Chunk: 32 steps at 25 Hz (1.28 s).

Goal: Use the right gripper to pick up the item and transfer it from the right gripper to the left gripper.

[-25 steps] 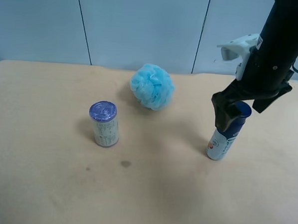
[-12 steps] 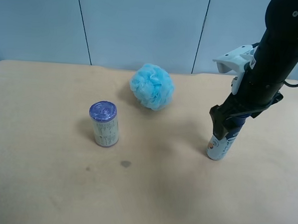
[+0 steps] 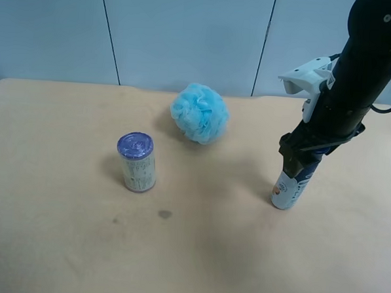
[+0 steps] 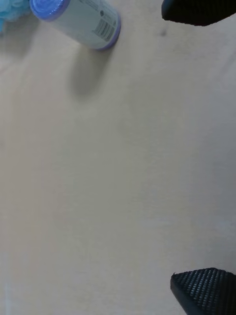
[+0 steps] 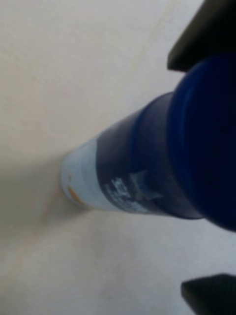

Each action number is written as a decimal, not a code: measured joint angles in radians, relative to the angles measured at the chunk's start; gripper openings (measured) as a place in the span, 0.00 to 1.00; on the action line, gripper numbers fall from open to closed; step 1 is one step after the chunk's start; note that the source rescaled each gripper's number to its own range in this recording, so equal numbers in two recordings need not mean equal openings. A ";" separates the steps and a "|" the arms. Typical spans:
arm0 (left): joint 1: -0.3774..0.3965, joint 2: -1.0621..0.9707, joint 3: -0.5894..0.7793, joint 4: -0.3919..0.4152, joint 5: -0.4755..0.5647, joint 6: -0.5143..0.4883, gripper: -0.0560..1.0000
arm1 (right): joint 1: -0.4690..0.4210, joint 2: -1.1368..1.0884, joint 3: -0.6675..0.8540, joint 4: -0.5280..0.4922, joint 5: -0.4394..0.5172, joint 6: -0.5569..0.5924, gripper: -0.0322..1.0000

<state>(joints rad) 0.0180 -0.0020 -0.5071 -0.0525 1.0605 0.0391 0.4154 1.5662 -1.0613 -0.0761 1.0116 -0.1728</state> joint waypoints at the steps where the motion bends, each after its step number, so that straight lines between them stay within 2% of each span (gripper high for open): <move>1: 0.000 0.000 0.000 0.000 0.000 0.000 1.00 | 0.000 0.000 0.000 -0.002 -0.004 0.000 0.40; 3: 0.000 0.000 0.000 0.000 0.000 0.000 1.00 | 0.000 0.000 0.000 -0.004 -0.012 0.000 0.23; 4: 0.000 0.000 0.000 0.000 0.000 0.000 1.00 | 0.000 0.000 0.000 -0.006 -0.019 0.000 0.10; 5: 0.000 0.000 0.000 0.000 0.000 0.000 1.00 | 0.000 0.000 0.000 -0.005 -0.022 0.000 0.03; 15: 0.000 0.000 0.000 0.000 0.000 0.000 1.00 | 0.000 0.000 -0.004 -0.003 -0.017 -0.002 0.03; 18: 0.000 0.000 0.000 0.000 -0.001 0.000 1.00 | 0.000 0.002 -0.049 0.005 0.045 -0.006 0.03; 24: 0.000 0.000 0.000 0.000 -0.002 0.000 1.00 | 0.000 -0.044 -0.163 0.092 0.139 -0.007 0.03; 32: 0.000 0.000 0.000 0.000 -0.002 0.000 1.00 | 0.010 -0.110 -0.178 0.248 0.170 -0.051 0.03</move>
<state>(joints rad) 0.0180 -0.0020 -0.5071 -0.0525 1.0582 0.0391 0.4253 1.4561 -1.2394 0.1717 1.1821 -0.2243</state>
